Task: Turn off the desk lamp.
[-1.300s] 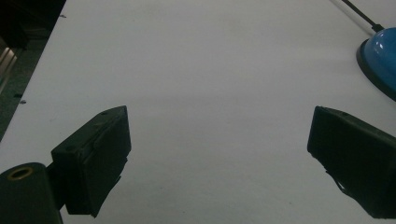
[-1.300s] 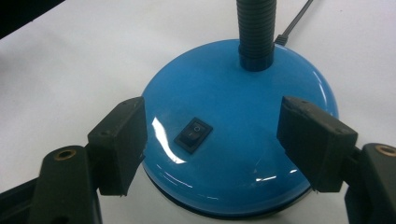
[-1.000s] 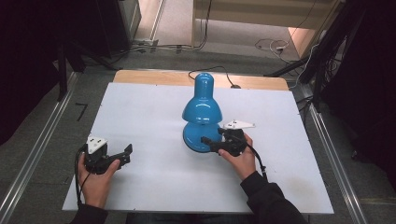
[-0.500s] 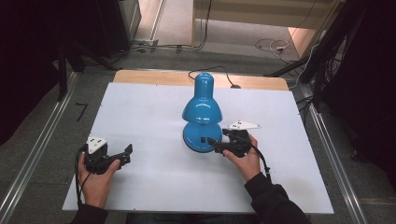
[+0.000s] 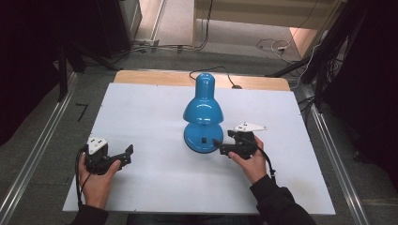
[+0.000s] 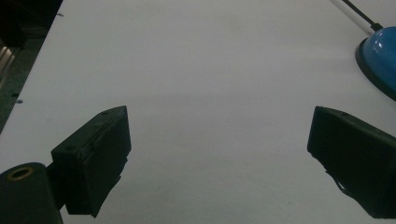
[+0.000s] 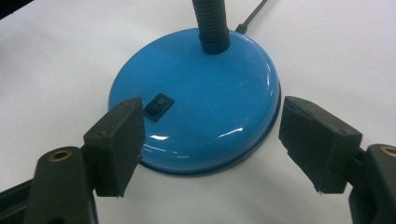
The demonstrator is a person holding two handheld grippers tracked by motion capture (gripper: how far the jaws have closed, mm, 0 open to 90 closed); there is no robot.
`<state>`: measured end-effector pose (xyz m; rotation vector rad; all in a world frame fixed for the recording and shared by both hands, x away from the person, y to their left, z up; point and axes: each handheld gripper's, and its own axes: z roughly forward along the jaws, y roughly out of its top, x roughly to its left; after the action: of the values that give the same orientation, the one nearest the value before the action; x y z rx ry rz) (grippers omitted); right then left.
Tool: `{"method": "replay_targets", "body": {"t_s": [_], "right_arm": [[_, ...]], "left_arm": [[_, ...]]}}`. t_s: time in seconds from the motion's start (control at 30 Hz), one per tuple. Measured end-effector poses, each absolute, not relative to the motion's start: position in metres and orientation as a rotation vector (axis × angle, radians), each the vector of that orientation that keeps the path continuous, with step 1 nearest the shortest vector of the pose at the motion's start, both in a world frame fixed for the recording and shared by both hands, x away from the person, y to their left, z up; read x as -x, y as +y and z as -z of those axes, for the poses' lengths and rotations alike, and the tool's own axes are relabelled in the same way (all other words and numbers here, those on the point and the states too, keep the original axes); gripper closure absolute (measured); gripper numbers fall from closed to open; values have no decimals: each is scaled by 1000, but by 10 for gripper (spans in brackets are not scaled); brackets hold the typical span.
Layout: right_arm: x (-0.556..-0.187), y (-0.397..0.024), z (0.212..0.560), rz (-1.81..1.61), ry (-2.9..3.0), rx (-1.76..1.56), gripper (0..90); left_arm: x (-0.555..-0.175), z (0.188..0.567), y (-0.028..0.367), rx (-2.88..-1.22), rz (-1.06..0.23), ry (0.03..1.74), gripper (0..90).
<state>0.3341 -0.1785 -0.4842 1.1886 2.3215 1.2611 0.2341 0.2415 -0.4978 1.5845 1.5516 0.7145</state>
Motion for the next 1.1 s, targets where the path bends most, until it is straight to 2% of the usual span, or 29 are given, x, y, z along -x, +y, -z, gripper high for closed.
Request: {"method": "replay_targets", "body": {"t_s": [1.1], "right_arm": [[-324,-237,485,-1238,2245,-1258,207]], "left_arm": [[-235,499,244,-1585,-693,1564,67]]}}
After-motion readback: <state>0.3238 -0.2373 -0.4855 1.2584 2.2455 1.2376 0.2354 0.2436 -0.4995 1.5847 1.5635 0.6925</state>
